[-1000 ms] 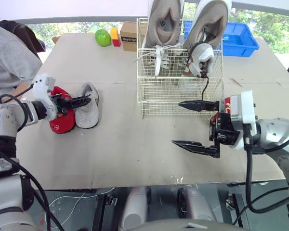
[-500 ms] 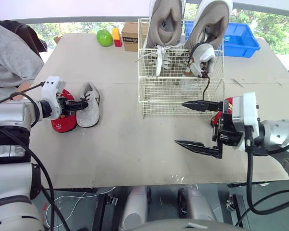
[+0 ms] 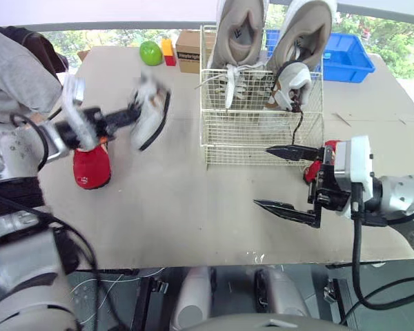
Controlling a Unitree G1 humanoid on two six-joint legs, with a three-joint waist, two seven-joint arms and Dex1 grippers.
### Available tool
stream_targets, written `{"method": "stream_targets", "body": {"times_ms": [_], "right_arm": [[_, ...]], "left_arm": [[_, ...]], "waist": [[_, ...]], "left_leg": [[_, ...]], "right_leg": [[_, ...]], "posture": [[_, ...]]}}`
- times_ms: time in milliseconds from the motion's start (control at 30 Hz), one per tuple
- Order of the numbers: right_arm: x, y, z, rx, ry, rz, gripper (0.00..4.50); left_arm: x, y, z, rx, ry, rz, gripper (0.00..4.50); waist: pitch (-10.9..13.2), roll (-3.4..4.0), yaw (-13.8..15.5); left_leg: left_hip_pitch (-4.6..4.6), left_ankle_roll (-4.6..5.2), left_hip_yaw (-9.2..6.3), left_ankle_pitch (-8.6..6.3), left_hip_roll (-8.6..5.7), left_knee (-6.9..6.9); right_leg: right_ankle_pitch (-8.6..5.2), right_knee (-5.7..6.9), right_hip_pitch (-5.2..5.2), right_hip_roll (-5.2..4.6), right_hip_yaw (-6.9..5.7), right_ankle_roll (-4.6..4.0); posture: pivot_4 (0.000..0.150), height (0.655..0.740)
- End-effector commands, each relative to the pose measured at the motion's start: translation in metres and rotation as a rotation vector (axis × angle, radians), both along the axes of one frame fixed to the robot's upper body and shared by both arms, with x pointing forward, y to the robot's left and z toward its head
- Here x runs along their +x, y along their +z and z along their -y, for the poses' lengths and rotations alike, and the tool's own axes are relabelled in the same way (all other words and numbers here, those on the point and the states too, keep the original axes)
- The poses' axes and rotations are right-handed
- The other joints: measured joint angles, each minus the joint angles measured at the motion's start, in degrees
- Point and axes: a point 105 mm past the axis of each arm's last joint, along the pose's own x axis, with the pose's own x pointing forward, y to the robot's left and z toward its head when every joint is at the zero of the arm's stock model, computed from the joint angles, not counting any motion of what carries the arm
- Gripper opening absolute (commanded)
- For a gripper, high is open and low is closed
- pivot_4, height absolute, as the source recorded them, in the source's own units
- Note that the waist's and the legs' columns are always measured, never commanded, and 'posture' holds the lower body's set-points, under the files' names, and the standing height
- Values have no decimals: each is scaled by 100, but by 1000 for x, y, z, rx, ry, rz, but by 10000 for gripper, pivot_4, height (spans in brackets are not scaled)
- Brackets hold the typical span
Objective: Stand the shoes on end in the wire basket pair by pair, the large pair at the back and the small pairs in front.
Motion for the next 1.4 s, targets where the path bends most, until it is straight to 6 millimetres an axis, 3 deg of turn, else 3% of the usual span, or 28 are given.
{"method": "stream_targets", "body": {"times_ms": [33,167,300,467,700,967,1267,1400], "right_arm": [[6,19,15,46,-113,135,45000],[9,26,36,140,-193,129,45000],[11,31,53,168,-267,146,45000],[7,33,68,148,-312,140,45000],[4,41,65,152,-317,162,45000],[1,42,57,156,-300,158,45000],[0,38,55,170,-300,146,45000],[-1,36,54,173,-306,143,45000]], "left_arm": [[-22,48,31,-33,45,265,992],[-21,69,49,-104,282,483,992],[-28,70,72,-4,412,726,992],[-25,44,110,170,541,1005,992],[-1,12,124,249,702,1134,992],[12,18,130,342,809,1314,992],[19,5,145,345,805,1287,992],[25,-22,152,412,760,1233,992]], "waist": [[0,0,-27],[0,1,-47],[-4,8,-55],[-5,9,1],[-7,13,-24],[-6,11,-16],[-6,11,-7],[-7,11,-5]], "left_leg": [[4,0,-2,0,-3,2],[20,1,2,-1,-13,-1],[41,0,23,0,-16,-23],[53,1,62,-1,-18,-32],[62,3,66,-2,-20,-29],[57,4,60,-2,-20,-30],[51,4,56,-2,-19,-29],[51,3,56,-2,-19,-29]], "right_leg": [[1,0,6,-1,4,2],[7,-2,15,1,18,10],[7,-1,16,14,39,7],[6,-26,40,14,37,3],[2,-25,44,14,48,-4],[8,-28,44,14,36,8],[8,-29,44,12,27,8],[8,-30,44,12,27,9]], "posture": [[1500,7400],[1500,7400],[1500,7400],[1500,7400],[1500,7400],[1500,7400],[1500,7400],[1500,7400]]}}
